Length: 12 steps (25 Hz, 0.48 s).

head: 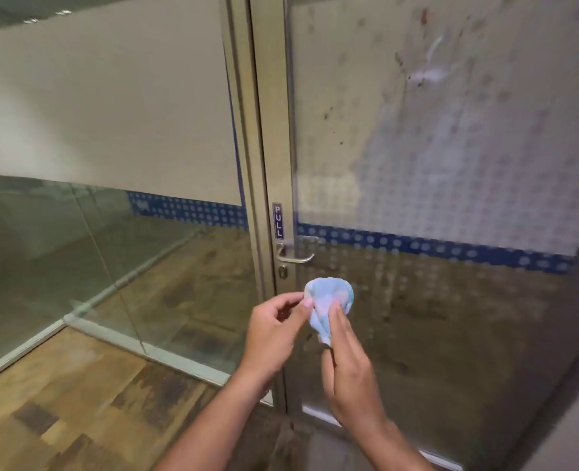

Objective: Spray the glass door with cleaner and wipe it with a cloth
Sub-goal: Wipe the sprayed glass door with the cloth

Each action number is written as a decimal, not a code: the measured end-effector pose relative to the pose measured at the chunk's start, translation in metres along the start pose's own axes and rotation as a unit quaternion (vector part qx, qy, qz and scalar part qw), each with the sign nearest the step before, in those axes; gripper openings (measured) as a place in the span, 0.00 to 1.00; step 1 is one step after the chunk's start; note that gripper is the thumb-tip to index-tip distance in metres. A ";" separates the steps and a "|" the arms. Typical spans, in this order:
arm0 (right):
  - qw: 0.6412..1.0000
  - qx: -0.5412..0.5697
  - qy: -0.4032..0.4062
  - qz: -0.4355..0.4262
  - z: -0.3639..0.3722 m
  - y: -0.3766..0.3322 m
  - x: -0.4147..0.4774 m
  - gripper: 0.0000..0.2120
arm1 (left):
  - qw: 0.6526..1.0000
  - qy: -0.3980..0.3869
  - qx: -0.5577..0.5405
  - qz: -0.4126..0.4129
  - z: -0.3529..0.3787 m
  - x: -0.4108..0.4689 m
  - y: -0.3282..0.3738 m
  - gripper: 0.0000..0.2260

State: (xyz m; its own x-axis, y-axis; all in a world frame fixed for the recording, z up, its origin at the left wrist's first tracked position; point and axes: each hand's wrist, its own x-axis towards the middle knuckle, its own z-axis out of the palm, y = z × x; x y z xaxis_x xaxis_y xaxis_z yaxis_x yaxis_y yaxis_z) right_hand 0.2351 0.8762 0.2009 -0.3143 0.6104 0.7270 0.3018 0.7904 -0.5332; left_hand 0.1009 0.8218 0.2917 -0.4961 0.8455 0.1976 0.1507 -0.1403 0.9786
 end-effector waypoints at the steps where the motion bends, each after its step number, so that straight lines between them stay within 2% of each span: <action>1: 0.999 0.011 0.030 0.017 -0.003 0.005 0.009 0.36 | 1.000 -0.005 0.016 0.019 0.005 0.015 0.000 0.05; 6: 0.981 0.018 0.174 0.078 -0.026 0.028 0.115 0.32 | 0.981 -0.006 0.116 0.157 0.038 0.146 0.023 0.13; 8: 0.972 -0.020 0.224 0.062 -0.029 0.039 0.164 0.32 | 0.961 0.006 0.161 0.225 0.042 0.197 0.043 0.17; 12: 0.959 -0.076 0.272 -0.012 -0.031 0.055 0.270 0.32 | 0.913 0.012 0.220 0.343 0.049 0.303 0.090 0.23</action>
State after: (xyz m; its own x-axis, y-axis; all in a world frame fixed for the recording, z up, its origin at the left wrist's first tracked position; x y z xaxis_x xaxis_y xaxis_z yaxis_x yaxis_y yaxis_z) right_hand 0.1943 1.0825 0.3813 0.1810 0.4422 0.8785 0.4416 0.7616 -0.4743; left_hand 0.0060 1.0904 0.4368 -0.1742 0.6236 0.7620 0.7591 -0.4079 0.5074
